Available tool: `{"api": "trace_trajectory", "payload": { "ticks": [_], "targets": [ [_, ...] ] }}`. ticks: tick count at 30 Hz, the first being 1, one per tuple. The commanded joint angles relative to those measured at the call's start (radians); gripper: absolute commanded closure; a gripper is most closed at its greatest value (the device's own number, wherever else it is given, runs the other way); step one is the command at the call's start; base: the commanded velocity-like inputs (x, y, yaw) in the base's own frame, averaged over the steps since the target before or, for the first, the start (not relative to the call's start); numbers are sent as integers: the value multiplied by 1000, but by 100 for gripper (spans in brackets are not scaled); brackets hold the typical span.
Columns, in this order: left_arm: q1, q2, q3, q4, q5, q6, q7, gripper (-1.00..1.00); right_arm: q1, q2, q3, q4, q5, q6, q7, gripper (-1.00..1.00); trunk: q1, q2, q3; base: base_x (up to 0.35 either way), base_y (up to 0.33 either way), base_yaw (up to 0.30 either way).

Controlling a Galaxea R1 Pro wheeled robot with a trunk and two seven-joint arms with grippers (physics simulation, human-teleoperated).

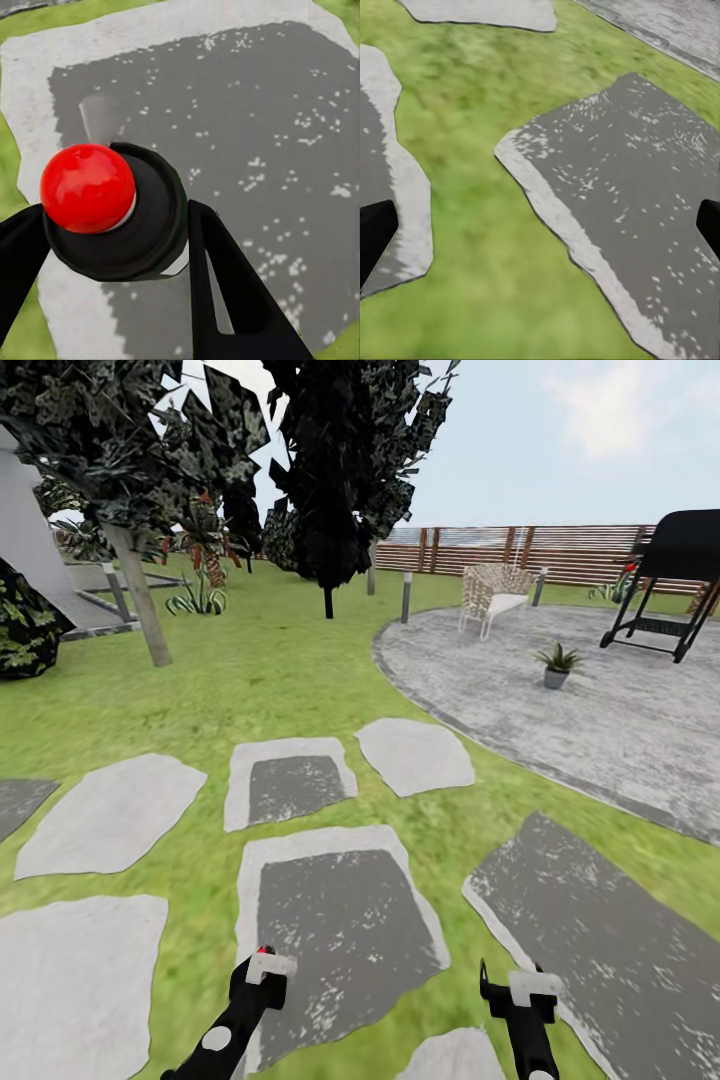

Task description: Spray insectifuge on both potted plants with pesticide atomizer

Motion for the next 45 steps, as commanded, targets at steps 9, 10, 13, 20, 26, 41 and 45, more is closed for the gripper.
{"api": "trace_trajectory", "payload": {
  "ticks": [9,10,13,20,26,41,45],
  "targets": [
    [-1,-1,8,-1,-4,-3,-8,100,-1,0,-5,1,10,-2,-4,-100,0,0,-1,331,0,0],
    [-1,-1,8,-1,-4,-3,-8,100,-1,0,-5,1,10,-2,-4,-100,0,0,-1,332,0,0],
    [-1,-1,8,-1,-4,-3,-8,100,-1,0,-5,1,10,-2,-4,-100,0,0,-1,332,0,0],
    [-1,-1,8,-1,-4,-3,-8,100,-1,0,-5,2,10,-2,-4,-100,0,0,-1,332,0,-1],
    [-1,-1,8,0,-4,-3,-8,100,-1,0,-4,21,10,-2,-4,-100,0,0,-1,332,0,-149],
    [8,13,4,-2,-3,-3,-8,100,-1,-1,-4,38,12,-2,-4,-100,0,0,-1,334,0,-279],
    [12,71,4,5,10,-3,-7,100,-1,-6,-5,44,12,-2,-5,-100,0,0,-1,336,0,-282]
  ]
}}
